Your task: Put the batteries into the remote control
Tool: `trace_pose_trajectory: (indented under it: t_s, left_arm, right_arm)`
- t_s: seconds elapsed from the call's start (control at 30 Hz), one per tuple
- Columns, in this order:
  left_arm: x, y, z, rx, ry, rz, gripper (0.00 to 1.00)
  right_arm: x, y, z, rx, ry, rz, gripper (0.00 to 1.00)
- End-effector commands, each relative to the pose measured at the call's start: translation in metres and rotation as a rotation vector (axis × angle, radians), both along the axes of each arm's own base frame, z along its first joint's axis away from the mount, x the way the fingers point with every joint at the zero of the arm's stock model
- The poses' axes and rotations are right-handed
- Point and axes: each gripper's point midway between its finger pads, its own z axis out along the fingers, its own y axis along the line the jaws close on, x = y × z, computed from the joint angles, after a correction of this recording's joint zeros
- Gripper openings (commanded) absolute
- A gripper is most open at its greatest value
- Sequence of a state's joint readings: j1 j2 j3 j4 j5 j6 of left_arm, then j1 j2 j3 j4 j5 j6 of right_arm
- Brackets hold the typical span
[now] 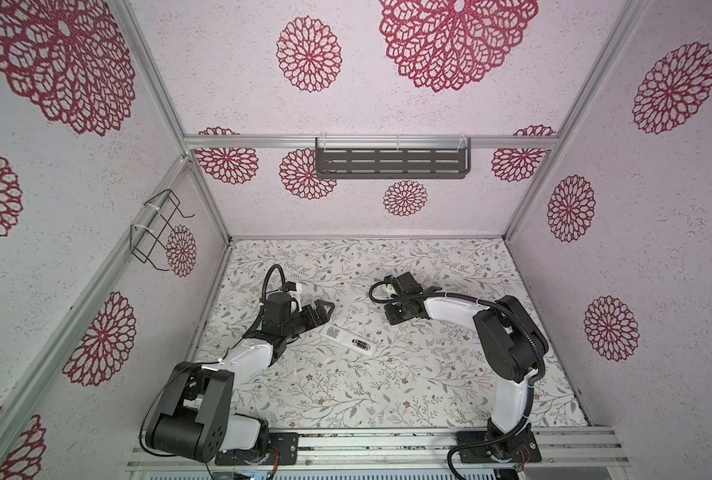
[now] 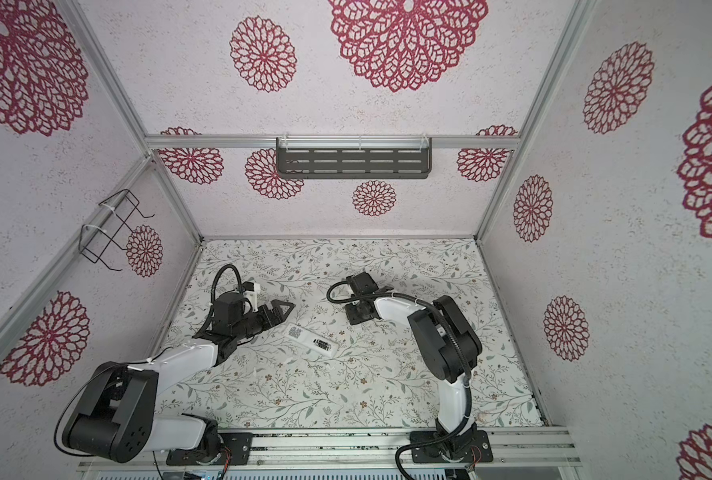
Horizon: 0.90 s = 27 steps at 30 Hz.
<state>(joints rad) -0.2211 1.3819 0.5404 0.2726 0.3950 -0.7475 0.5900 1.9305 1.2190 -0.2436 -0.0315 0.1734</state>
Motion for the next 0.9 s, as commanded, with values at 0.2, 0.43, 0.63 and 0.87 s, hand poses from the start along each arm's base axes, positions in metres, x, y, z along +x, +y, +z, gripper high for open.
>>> trace_pose_trajectory:
  t_s: [0.2,0.43,0.63,0.87]
  left_arm:
    - [-0.004,0.005,0.009,0.014,-0.017,-0.005,0.97]
    - [-0.007,0.003,0.013,0.017,-0.020,-0.022,0.97]
    - [-0.011,-0.006,0.025,0.000,-0.053,-0.082,0.97]
    - [-0.018,-0.036,0.049,-0.053,-0.117,-0.233,0.97]
  right_arm:
    - [0.004,0.005,0.002,0.002,-0.002,0.015,0.22]
    - [0.009,0.013,0.012,0.036,-0.038,0.035,0.14]
    - [0.010,0.021,0.030,0.088,-0.084,0.076,0.09]
    - [0.008,0.029,0.057,0.159,-0.142,0.112,0.03]
